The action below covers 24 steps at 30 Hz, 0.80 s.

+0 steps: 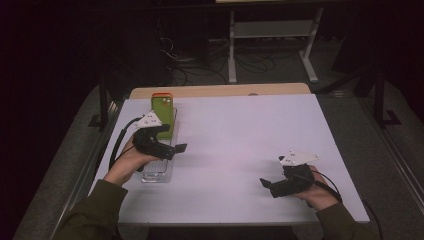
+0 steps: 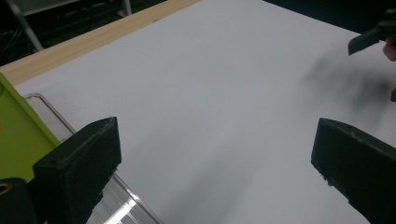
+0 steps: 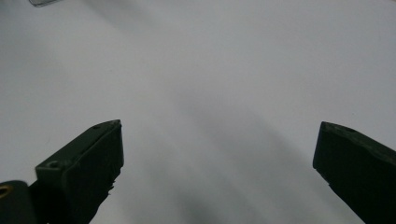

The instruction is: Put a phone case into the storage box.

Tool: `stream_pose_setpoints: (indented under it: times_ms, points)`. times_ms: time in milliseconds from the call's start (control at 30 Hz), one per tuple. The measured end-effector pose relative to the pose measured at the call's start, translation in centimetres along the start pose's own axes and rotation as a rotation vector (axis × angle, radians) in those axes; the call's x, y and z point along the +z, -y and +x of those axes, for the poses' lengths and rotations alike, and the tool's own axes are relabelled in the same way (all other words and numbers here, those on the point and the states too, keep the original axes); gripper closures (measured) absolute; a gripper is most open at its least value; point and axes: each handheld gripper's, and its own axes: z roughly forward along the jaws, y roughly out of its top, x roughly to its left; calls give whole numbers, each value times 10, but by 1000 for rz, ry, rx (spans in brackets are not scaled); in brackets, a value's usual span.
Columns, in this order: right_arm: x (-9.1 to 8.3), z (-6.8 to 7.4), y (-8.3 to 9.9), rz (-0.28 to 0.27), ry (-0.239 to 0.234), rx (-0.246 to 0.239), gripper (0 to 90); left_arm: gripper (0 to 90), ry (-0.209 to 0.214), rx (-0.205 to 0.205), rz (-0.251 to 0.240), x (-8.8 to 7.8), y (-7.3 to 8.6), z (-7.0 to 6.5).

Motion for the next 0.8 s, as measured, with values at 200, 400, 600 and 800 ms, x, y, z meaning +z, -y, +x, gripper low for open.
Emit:
stream_pose_setpoints:
  times_ms: [200,400,600,800]
  points:
    - [-3,-2,-2,-6,-4,-14,13,12,19,-8,-11,-2,18,-6]
    - [-6,-3,-5,-14,-3,-28,13,12,31,3,-20,-7,32,-12]
    - [-10,-4,-8,-28,-5,-34,13,12,33,6,-22,-12,47,-17]
    - [-15,-3,-12,-47,-13,-27,13,12,25,4,-27,-15,57,-17]
